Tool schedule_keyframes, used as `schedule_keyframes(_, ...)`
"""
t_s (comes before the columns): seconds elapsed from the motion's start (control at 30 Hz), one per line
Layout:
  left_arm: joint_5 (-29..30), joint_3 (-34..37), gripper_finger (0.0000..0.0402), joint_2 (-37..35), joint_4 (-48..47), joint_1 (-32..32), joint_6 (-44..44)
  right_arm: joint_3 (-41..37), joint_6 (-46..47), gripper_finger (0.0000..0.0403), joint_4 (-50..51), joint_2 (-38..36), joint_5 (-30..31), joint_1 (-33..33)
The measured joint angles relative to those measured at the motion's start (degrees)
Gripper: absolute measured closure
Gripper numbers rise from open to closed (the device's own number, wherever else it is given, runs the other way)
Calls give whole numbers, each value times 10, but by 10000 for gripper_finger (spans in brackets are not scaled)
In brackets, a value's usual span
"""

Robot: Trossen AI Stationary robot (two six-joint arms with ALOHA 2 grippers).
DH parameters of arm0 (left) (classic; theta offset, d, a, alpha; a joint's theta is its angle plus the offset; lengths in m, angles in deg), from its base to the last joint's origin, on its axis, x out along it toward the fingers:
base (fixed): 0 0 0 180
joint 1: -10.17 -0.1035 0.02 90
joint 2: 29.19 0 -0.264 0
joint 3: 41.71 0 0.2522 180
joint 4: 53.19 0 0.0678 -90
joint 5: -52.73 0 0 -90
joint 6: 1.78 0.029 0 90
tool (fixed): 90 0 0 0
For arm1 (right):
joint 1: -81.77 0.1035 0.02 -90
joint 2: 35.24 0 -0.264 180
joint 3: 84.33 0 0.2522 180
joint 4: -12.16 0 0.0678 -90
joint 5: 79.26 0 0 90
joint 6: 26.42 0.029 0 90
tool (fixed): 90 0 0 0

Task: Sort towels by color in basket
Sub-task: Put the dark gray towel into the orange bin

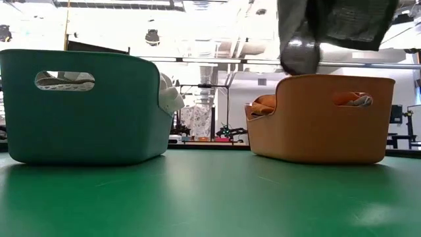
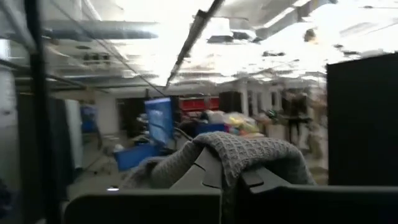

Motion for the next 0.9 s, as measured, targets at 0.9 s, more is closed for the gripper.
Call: schedule_keyframes(0.9,1,0,276,-8,-4,0,-31,1,142,382,283,-72,189,172)
